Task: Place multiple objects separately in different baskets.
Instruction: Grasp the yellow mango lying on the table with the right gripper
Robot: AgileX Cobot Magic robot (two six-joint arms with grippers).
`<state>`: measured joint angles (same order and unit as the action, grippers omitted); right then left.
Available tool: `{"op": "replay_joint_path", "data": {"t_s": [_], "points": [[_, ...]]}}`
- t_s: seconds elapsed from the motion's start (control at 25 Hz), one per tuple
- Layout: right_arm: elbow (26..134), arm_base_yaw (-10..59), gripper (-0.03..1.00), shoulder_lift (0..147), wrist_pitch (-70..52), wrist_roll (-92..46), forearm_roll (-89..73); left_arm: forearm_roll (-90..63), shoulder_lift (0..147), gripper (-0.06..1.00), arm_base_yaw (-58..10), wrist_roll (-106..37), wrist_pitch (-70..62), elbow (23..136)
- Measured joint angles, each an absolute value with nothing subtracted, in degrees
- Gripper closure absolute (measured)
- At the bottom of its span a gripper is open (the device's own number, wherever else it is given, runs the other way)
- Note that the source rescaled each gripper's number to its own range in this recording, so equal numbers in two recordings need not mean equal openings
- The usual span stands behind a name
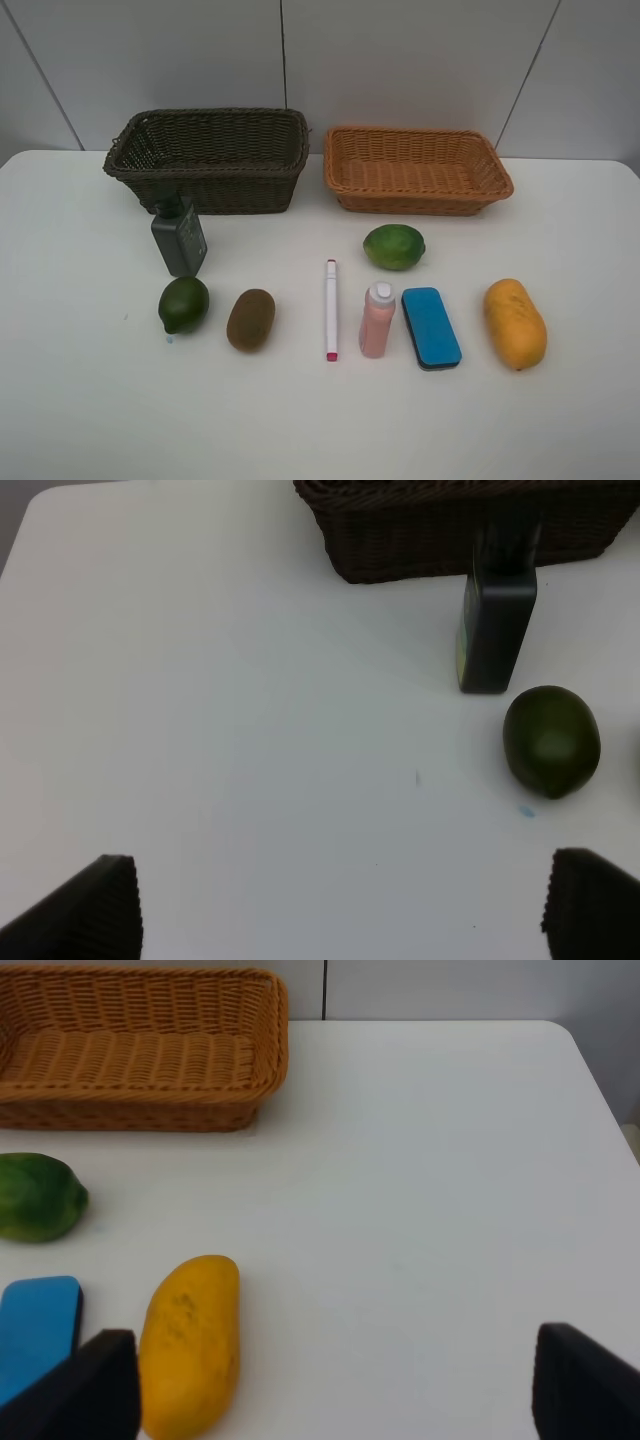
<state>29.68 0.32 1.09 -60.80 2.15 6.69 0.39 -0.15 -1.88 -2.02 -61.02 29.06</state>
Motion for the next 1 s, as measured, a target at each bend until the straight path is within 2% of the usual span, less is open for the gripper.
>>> {"op": "replay_joint_path", "data": {"t_s": [1.0], "points": [[29.7,0.3,-0.01,1.1,-60.8,2.1,6.7,0.4,-0.2,-0.06,-1.9,-2.0,-61.0,29.1]]}}
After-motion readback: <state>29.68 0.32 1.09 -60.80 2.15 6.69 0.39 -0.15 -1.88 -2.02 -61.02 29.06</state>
